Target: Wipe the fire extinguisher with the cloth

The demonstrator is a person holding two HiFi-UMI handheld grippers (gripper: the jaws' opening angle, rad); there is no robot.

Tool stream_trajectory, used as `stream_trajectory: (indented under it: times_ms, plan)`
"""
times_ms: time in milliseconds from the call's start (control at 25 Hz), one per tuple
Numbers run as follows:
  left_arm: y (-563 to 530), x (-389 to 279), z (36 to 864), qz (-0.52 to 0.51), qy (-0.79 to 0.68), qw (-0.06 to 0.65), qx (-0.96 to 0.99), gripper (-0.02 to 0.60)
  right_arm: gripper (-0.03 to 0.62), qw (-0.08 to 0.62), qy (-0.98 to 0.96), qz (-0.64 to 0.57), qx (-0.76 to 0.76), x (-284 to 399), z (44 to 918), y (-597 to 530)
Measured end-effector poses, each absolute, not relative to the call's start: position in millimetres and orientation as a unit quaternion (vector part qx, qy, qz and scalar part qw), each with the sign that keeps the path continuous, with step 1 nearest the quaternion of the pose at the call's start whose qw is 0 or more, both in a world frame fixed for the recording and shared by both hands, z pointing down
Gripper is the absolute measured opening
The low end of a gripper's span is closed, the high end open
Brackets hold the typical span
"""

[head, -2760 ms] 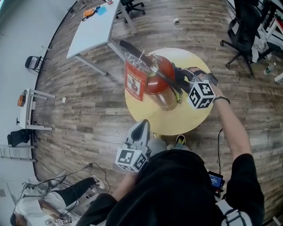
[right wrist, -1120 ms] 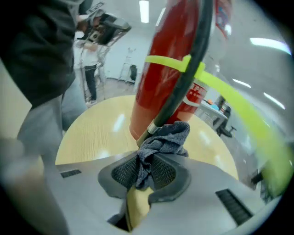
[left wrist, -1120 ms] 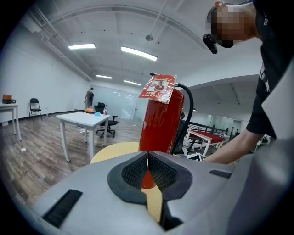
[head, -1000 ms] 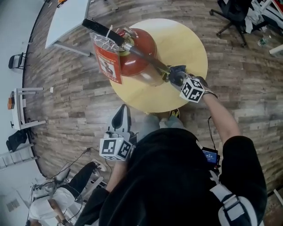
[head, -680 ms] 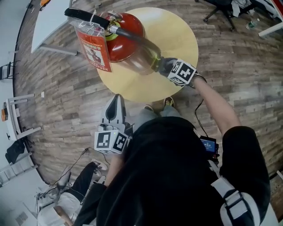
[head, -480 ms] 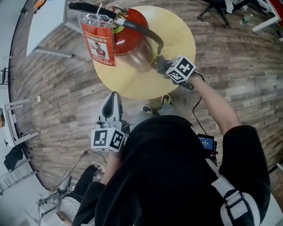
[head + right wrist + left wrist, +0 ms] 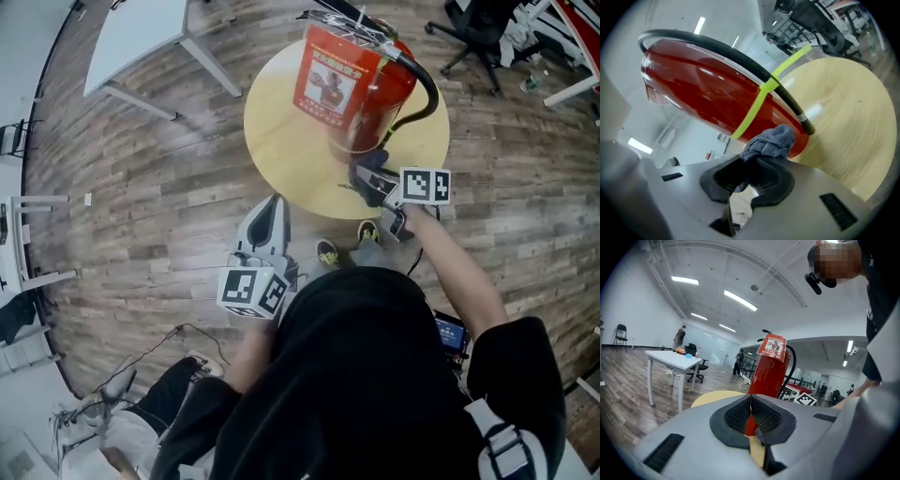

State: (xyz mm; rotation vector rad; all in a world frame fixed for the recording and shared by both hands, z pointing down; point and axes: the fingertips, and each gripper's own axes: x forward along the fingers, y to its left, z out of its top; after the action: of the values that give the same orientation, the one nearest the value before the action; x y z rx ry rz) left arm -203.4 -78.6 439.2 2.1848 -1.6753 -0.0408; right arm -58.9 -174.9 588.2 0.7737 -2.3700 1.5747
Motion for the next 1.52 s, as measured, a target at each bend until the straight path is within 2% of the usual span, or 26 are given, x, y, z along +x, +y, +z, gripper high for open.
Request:
stream_trajectory:
  times_ms: [200,320,480,680,800,1120,1520]
  plan:
    - [-70,-226,439,-0.023,-0.590,0.192,0.784,0.023,0.066,-0.003,-0.779,0.567,0.266,-91,529,-175]
    - [-65,-238,439,-0.030,-0.589,0.188,0.786,0.025,0.066,-0.064,-0.797,0.546,0.252,-102,471,-174]
    - [-62,-251,440,-0.030,-0.587,0.180,0.789,0.025,0.066,-0.117,-0.852,0.448,0.246,-105,388,-171]
    - [-50,-259,439,-0.037,-0.588,0.172,0.789,0.023,0.066,-0.136,-0.917,0.254,0.276,-106,319,-153]
    - [-48,-262,442,-0.035,-0.590,0.177,0.787,0.025,0.066,-0.109,-0.932,0.159,0.306,-119,307,-155]
    - [-43,-263,449,-0.027,-0.595,0.191,0.780,0.025,0.066,-0.001,-0.913,0.100,0.396,-155,384,-179]
    - [-25,-278,454,-0.011,-0.616,0.197,0.763,0.023,0.066,0.174,-0.875,0.163,0.421,-177,577,-197]
